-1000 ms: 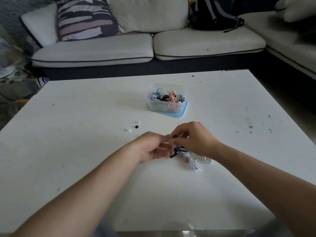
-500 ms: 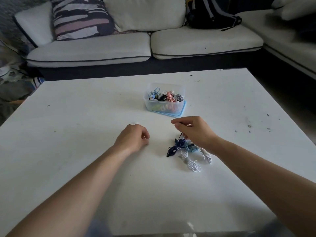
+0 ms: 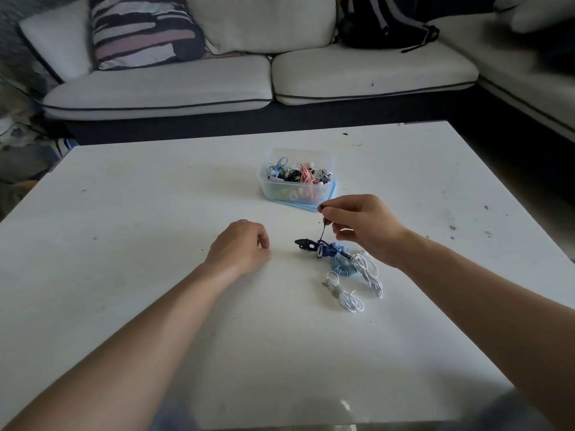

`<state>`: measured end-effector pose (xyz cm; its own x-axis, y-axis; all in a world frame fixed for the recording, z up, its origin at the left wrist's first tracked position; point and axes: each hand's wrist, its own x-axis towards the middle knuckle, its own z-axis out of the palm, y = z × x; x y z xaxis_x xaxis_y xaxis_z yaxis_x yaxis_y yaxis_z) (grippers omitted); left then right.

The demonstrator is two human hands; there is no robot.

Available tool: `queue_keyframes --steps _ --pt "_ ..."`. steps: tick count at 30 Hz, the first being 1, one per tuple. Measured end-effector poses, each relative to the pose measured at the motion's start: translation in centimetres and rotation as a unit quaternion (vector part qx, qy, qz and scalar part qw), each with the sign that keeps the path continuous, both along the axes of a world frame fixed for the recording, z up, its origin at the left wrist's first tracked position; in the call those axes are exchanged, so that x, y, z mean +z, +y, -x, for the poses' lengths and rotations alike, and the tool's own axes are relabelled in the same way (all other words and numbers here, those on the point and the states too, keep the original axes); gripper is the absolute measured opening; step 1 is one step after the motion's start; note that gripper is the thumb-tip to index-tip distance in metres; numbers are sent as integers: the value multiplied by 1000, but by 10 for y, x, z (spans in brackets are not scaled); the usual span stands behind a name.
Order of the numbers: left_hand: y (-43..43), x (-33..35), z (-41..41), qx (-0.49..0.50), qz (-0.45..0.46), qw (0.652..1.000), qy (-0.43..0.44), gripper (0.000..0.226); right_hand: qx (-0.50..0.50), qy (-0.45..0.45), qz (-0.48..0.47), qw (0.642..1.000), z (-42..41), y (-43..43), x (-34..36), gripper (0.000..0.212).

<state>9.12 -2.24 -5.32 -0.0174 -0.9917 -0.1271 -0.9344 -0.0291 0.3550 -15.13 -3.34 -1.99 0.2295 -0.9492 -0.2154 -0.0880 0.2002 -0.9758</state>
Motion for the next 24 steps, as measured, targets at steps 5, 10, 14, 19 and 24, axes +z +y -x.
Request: queue_keyframes --steps 5,10,14,19,24 --pt "9 27 9 62 -22 974 219 10 19 3 -1 1000 4 -1 6 13" --pt "18 45 16 64 -63 915 394 4 26 17 23 999 -2 7 11 11" --pt "21 48 22 76 -107 837 531 11 12 -27 30 999 -11 18 13 8" --pt "22 54 25 100 -154 754 631 23 1 -54 33 998 -19 27 12 5" --pt "23 55 26 94 -180 722 662 28 -13 -60 31 998 -24 30 11 6"
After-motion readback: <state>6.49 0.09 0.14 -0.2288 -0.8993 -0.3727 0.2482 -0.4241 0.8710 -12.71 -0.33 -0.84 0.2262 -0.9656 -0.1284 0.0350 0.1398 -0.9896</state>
